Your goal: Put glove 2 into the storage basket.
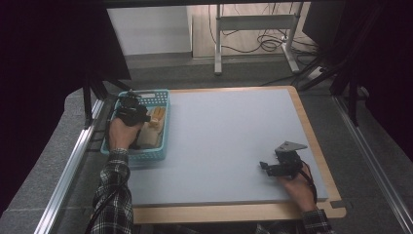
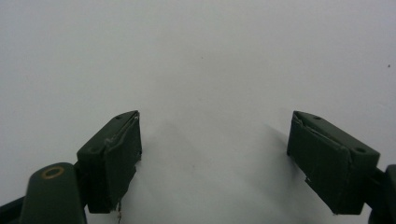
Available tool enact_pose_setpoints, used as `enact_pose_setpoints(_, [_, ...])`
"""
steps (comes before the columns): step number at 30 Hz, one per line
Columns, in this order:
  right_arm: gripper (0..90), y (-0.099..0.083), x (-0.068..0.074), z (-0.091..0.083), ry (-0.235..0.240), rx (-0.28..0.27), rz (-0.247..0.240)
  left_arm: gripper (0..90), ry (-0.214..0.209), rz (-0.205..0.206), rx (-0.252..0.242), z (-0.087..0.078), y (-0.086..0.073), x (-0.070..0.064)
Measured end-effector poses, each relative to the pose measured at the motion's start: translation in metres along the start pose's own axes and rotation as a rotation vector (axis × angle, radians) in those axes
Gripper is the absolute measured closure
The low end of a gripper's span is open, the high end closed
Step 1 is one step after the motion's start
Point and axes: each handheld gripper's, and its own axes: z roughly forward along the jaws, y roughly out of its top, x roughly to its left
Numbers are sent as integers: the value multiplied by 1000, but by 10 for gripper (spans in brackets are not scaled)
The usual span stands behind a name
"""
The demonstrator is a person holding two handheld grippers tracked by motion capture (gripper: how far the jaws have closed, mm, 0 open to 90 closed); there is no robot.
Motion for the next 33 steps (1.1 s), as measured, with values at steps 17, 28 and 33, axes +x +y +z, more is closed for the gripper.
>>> enact_pose_setpoints(17, [175,0,0,0,0,0,0,798,-42,51,112,44,-6,-20])
enact_pose_setpoints(28, [175,0,0,0,0,-1,-1,567,-6,13,50,32,-12,-2])
enact_pose_setpoints(33, [175,0,0,0,0,0,0,435,-6,-11,9,24,-15,6])
